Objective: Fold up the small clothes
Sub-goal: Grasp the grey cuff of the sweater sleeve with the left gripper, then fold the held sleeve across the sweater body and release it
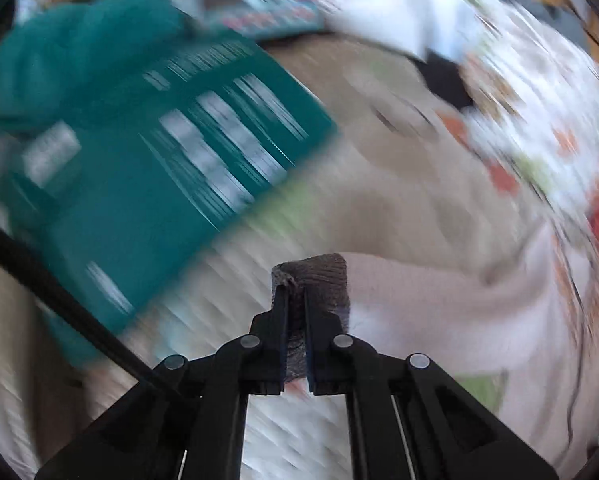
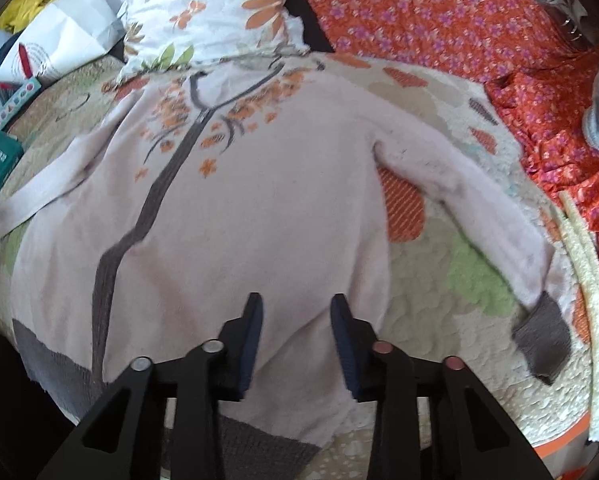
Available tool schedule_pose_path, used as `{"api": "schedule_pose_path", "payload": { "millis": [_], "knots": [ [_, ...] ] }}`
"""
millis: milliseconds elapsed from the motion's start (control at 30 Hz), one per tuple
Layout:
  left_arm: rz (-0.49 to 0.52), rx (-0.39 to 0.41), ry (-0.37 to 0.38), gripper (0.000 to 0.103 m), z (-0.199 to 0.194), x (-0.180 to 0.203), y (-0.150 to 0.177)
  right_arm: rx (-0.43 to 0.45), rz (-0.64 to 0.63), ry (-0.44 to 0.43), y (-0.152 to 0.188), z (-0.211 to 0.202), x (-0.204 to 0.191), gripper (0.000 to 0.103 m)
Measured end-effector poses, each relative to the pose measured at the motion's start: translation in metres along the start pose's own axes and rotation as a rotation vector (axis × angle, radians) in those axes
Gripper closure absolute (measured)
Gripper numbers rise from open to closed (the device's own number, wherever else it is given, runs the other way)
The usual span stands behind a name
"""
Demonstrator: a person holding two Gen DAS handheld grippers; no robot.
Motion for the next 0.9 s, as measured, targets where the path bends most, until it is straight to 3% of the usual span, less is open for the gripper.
{"api": "schedule_pose_path", "payload": {
  "millis": [100, 167, 267, 367, 533, 800, 900],
  "knots": [
    [-0.050, 0.045, -0.088, 0.097, -0.012, -0.031, -0.048, 0.007, 0.048, -0.003, -0.003, -0.004, 0.014, 0.072],
    [-0.056, 0.078, -0.094, 0.097, -0.021, -0.038, -0.061, 0.008, 0.080, -0.004, -0.004, -0.004, 0.024, 0.072],
    [-0.046, 0.100, -0.097, 0.097, -0.036, -0.023, -0.073, 0.010, 0.127, -0.011, -0.003, -0.006, 0.037, 0.072],
    [0.022, 0.128, -0.018, 0.097, -0.056, 0.011, -0.077, 0.022, 0.169, -0.016, -0.001, -0.009, 0.054, 0.072],
    [0.127, 0.081, 0.193, 0.097, -0.097, 0.124, -0.054, 0.050, 0.262, -0.043, -0.002, -0.017, 0.089, 0.072],
    [0.336, -0.061, 0.515, 0.097, -0.138, 0.364, 0.026, 0.099, 0.344, -0.080, -0.002, -0.026, 0.130, 0.072],
    [0.389, -0.093, 0.612, 0.097, -0.146, 0.431, 0.060, 0.099, 0.370, -0.089, 0.002, -0.023, 0.143, 0.072]
  ]
}}
Point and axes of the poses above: each gripper's, at about its wrist camera, not at the fingertips, and z roughly the way its jaws point, x to its right, y to its underside, the point moved 10 cm from there along z, roughly the way its jaws point
